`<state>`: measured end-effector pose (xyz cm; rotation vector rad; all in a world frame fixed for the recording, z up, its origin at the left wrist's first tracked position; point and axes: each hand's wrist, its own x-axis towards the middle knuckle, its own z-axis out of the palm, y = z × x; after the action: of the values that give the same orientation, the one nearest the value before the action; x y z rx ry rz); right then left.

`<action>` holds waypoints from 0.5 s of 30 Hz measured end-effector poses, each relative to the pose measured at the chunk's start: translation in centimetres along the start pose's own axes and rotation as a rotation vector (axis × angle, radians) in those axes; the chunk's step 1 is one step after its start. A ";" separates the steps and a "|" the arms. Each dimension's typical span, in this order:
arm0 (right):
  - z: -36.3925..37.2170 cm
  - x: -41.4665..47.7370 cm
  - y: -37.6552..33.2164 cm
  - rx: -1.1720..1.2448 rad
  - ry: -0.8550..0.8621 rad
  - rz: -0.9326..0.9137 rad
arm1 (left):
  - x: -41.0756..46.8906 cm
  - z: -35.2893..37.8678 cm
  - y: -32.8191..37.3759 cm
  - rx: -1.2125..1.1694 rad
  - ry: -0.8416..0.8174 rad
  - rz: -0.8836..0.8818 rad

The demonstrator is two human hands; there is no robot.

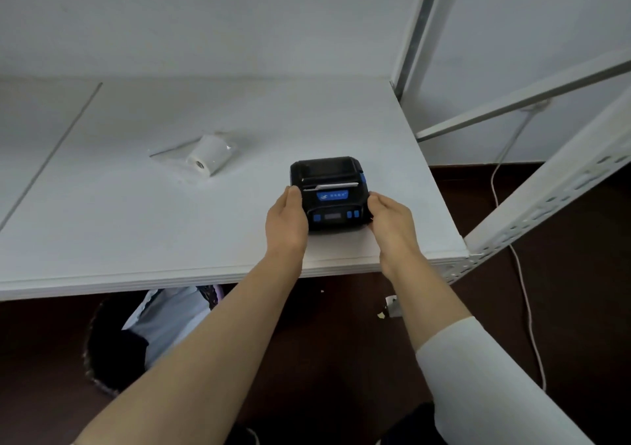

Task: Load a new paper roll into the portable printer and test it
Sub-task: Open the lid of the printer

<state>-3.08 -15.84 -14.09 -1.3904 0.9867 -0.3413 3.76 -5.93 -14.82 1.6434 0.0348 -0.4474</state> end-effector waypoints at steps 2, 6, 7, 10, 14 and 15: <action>0.0 -0.5 0.2 -0.012 0.028 -0.004 | -0.6 -0.1 -0.3 0.007 0.038 0.022; 0.0 -0.9 0.9 -0.005 0.062 -0.008 | -1.1 -0.5 -1.0 -0.001 0.096 0.061; -0.1 -0.8 1.1 0.007 0.074 -0.015 | -0.9 -0.7 -1.0 -0.004 0.103 0.064; -0.1 -0.5 1.2 0.082 0.076 0.001 | -0.1 -1.1 -1.4 -0.022 0.088 0.078; 0.2 0.6 1.3 0.221 0.013 0.039 | 0.6 -1.2 -1.8 -0.085 0.001 0.097; 0.2 0.9 1.3 0.245 0.006 0.037 | 0.8 -1.2 -1.9 -0.094 -0.016 0.095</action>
<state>-2.81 -16.07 -15.65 -1.1484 0.9409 -0.4237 4.26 -4.68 -16.75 1.5422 -0.0337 -0.3808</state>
